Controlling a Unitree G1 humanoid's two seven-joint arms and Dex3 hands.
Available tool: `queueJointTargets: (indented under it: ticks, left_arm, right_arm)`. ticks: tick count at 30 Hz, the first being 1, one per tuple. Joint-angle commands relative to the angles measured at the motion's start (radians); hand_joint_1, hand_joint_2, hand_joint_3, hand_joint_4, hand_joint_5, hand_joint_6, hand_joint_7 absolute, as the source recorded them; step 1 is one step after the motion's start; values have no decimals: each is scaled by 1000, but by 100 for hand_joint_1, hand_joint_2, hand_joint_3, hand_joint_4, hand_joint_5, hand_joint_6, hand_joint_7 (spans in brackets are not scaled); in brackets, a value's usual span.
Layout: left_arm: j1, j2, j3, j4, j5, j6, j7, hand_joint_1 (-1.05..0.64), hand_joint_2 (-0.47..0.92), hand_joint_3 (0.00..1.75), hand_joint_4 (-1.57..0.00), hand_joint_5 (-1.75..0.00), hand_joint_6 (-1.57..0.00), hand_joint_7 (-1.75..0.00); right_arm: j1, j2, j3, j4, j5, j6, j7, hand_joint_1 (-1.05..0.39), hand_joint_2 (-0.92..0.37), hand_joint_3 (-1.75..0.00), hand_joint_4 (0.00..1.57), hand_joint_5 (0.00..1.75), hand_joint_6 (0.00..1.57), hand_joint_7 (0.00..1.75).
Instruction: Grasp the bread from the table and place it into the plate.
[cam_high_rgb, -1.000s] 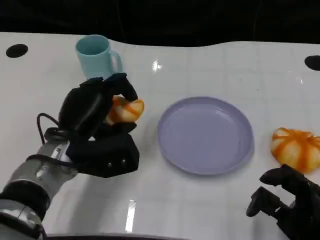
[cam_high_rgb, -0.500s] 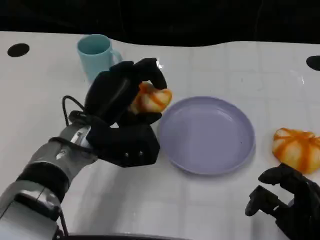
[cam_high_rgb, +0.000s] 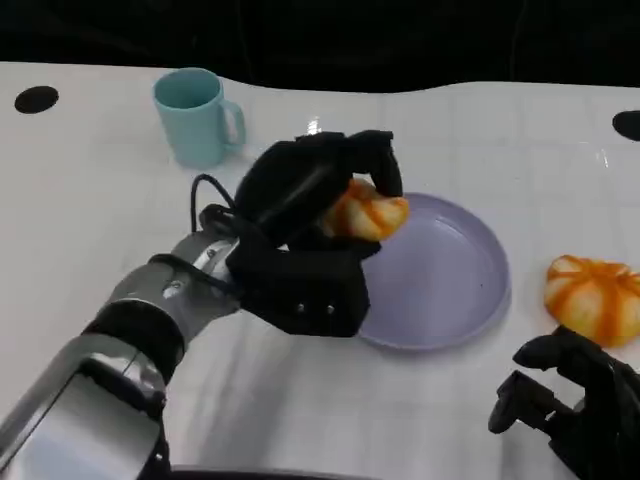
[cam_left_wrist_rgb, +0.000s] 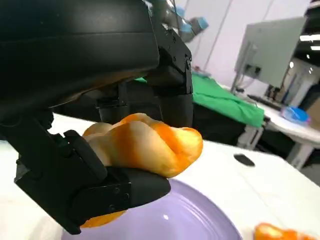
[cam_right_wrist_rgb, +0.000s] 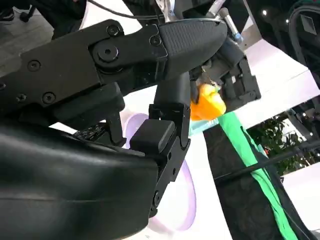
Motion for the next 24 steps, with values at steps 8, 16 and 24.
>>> queueJointTargets:
  ticks: [8,16,24]
  left_arm:
    - [-63,-78,-63,40,55,53,-29,-22,54,116,-91,-175,-74,-175]
    - [-77,-119,-95,68,89,128,-3,-20,58,99,-88,-175,-69,-175]
    - [-81,-165,-127,79,135,288,73,-24,71,66,-85,-175,-61,-172]
  right_arm:
    - [13,-3,-2,-23,6,-3,-1,-52,-92,-21,72,150,82,93]
    - [22,3,3,-32,-1,-19,1,-52,-92,-23,72,152,82,93]
    - [24,-4,2,-30,0,-20,8,-52,-92,-23,72,151,82,94]
